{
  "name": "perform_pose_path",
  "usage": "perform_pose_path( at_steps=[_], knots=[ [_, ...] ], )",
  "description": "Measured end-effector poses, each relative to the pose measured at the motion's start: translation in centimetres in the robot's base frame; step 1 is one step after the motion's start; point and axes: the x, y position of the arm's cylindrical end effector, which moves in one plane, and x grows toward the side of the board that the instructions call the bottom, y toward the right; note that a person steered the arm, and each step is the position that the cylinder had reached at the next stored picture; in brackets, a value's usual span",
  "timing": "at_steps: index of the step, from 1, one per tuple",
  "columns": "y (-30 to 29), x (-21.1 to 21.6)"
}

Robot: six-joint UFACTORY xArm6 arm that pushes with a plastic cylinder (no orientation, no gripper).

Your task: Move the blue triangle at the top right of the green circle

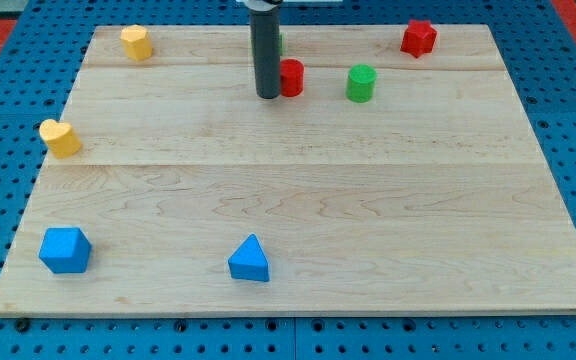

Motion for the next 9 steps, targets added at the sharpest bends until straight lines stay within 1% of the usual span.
perform_pose_path(
  at_steps=[1, 3, 4, 5, 6, 7, 8, 9],
  knots=[
    [0.4, -0.1],
    [0.4, -1.9],
    [-1.7, 2.1],
    [-6.5, 9.1],
    [-10.3, 17.8],
    [-11.9, 24.7],
    [-11.1, 29.7],
    [-5.7, 29.8]
  ],
)
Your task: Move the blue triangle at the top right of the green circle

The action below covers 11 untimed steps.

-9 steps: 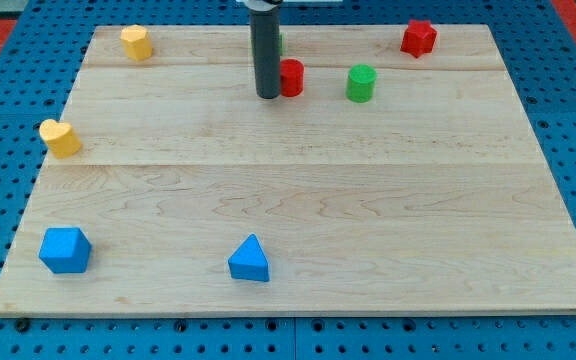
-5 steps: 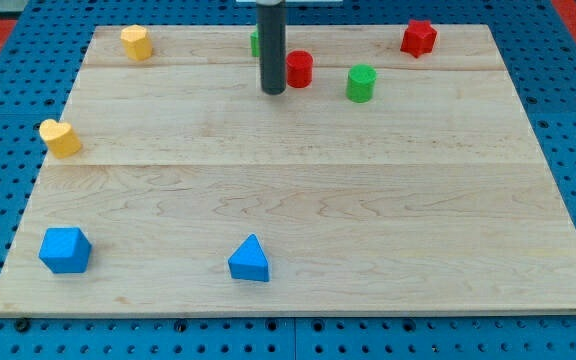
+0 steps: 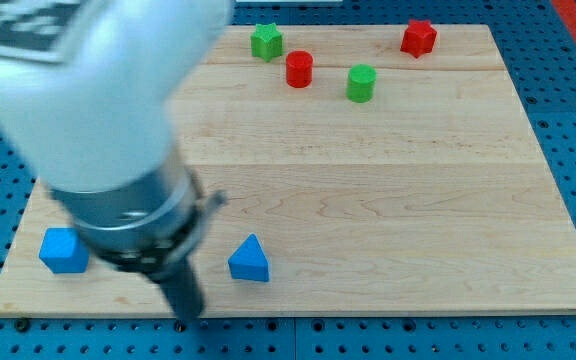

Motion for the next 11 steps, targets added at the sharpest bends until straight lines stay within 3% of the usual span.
perform_pose_path(
  at_steps=[2, 6, 7, 9, 10, 11],
  knots=[
    [3.8, -4.6],
    [3.3, -15.0],
    [0.2, -17.1],
    [14.2, -17.8],
    [15.7, -16.4],
    [15.7, -12.1]
  ],
)
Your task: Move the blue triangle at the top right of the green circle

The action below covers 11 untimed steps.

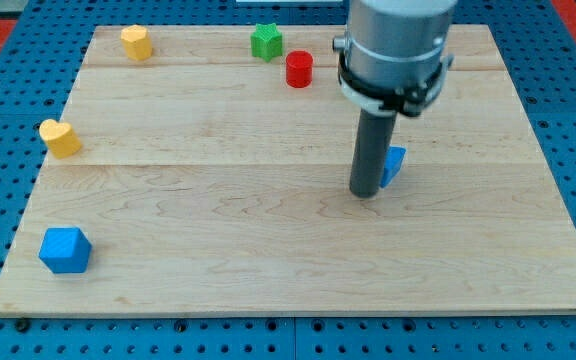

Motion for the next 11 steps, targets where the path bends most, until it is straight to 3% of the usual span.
perform_pose_path(
  at_steps=[3, 5, 7, 9, 11],
  knots=[
    [3.3, -8.3],
    [4.8, -4.4],
    [7.8, -9.8],
    [12.1, -10.5],
    [11.1, -19.1]
  ],
)
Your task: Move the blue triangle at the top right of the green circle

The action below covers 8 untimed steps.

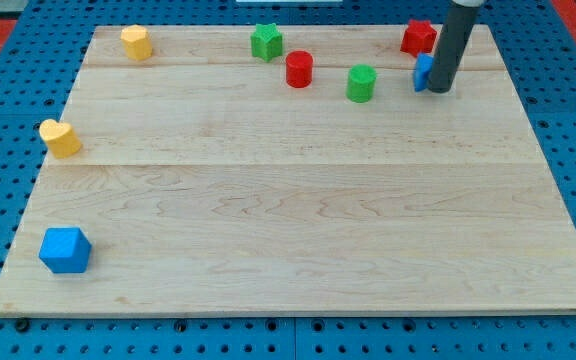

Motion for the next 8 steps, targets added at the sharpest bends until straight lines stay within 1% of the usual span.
perform_pose_path(
  at_steps=[1, 2, 3, 5, 7, 8],
  knots=[
    [0.3, -1.0],
    [2.7, -1.6],
    [2.8, -2.1],
    [2.2, -4.0],
    [1.9, -4.1],
    [0.4, -4.1]
  ],
)
